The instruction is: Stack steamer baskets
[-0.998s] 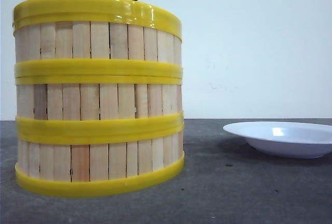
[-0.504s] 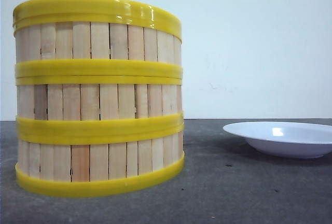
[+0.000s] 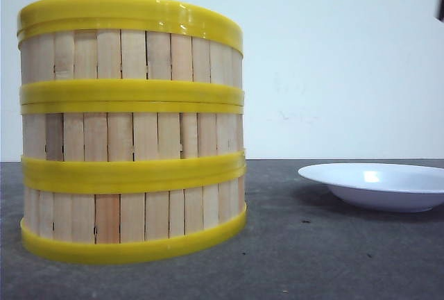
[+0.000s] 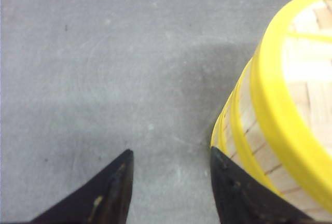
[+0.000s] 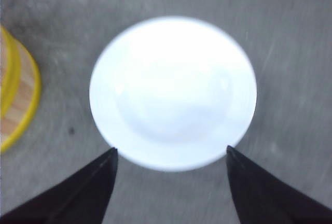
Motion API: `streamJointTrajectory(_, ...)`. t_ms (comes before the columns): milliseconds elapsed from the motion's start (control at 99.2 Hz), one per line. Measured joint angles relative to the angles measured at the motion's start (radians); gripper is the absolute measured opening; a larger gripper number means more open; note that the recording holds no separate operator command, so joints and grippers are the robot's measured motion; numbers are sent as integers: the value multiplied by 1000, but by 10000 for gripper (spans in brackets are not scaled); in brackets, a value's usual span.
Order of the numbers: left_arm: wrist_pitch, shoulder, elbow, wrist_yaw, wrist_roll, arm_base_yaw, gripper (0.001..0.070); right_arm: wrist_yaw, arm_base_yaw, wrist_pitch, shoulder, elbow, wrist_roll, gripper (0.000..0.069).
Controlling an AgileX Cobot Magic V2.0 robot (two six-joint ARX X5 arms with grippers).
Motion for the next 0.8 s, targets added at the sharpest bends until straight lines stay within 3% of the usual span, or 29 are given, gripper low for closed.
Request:
streamJointTrajectory(121, 7, -2, 0, 0, -1, 0, 269, -2, -18, -1, -84, -100, 26, 409)
streamJointTrajectory(292, 9, -1, 0, 0, -5, 0, 268, 10, -22, 0, -105, -117, 34, 409)
streamJointTrajectory(353, 9, 1, 0, 0, -8, 0, 238, 9, -22, 0, -105, -117, 40, 401)
streamJointTrajectory(393, 10, 3, 0, 0, -11, 0, 181, 8, -22, 0, -105, -117, 46, 349)
streamJointTrajectory(444, 9, 5, 0, 0, -16, 0, 89, 4, -22, 0, -105, -117, 50, 218)
streamJointTrajectory(484, 10, 5, 0, 0, -19, 0, 50, 4, -22, 0, -105, -117, 50, 120)
streamJointTrajectory(534, 10, 5, 0, 0, -23, 0, 28, 4, -22, 2, -105, -117, 50, 59)
streamJointTrajectory(625, 8, 7, 0, 0, -26, 0, 16, 4, -22, 4, -105, -117, 53, 19)
streamJointTrajectory(797, 8, 9, 0, 0, -27, 0, 14, 5, -22, 10, -105, -117, 54, 8)
